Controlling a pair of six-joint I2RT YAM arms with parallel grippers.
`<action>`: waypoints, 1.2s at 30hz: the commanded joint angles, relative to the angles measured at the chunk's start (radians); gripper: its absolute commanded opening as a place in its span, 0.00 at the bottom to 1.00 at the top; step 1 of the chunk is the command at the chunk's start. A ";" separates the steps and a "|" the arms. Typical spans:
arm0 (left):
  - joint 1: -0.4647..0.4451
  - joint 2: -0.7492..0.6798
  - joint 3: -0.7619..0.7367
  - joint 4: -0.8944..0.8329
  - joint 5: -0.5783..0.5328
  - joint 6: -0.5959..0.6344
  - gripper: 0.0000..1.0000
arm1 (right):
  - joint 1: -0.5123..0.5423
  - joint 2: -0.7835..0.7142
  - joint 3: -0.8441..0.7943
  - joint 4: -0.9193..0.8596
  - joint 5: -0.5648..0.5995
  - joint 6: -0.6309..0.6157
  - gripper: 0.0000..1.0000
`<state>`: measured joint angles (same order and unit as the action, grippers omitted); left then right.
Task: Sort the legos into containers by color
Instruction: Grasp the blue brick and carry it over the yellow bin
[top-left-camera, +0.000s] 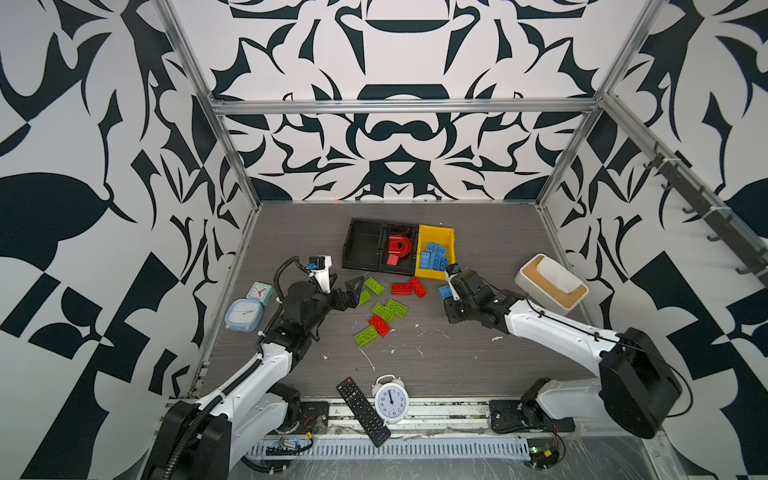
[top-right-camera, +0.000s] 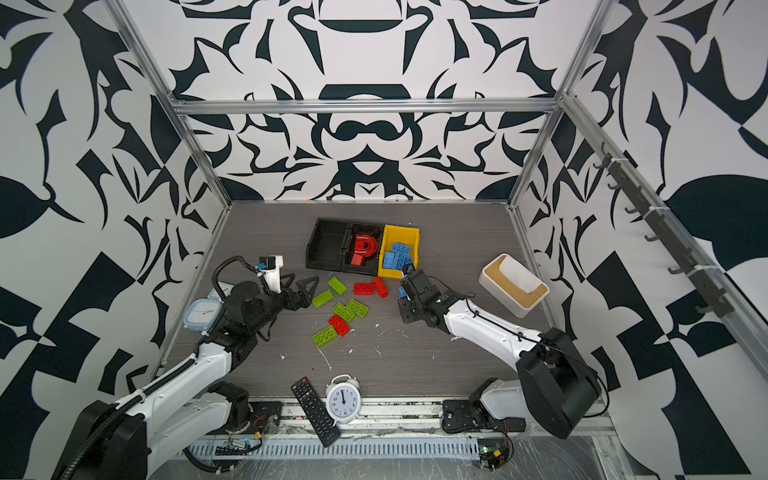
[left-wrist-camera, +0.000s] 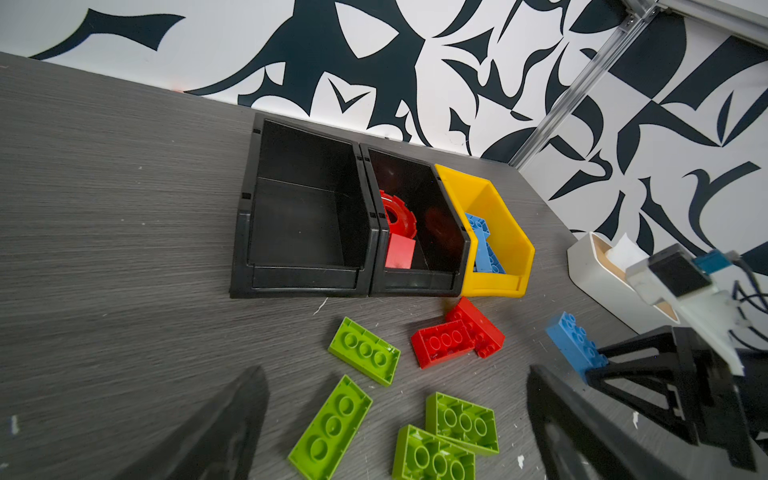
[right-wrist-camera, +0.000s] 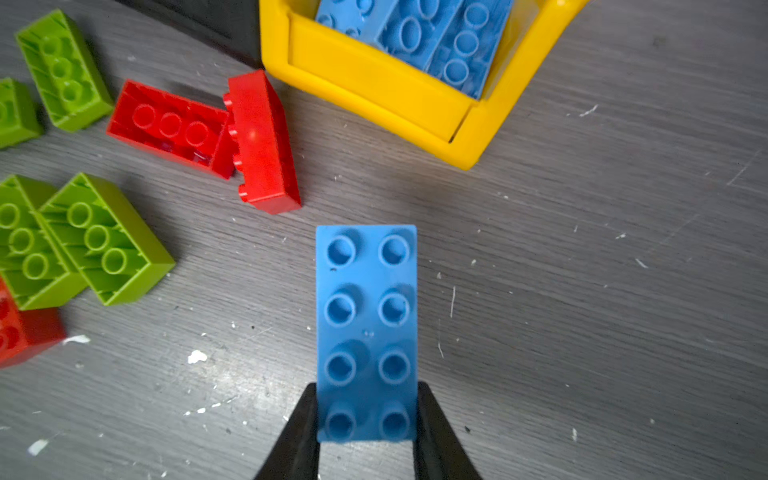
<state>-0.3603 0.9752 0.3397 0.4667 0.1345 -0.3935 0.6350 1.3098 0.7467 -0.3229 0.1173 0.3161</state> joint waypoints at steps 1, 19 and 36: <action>-0.001 -0.015 0.001 -0.005 -0.004 -0.001 1.00 | 0.003 -0.034 0.066 -0.036 0.026 0.002 0.18; -0.002 -0.017 0.005 -0.010 -0.009 0.000 1.00 | -0.200 0.322 0.543 -0.002 -0.107 -0.162 0.17; -0.002 -0.018 0.004 -0.013 -0.008 0.002 1.00 | -0.268 0.498 0.670 -0.024 -0.139 -0.189 0.18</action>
<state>-0.3603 0.9695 0.3397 0.4606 0.1345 -0.3931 0.3676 1.8088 1.3754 -0.3405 -0.0109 0.1329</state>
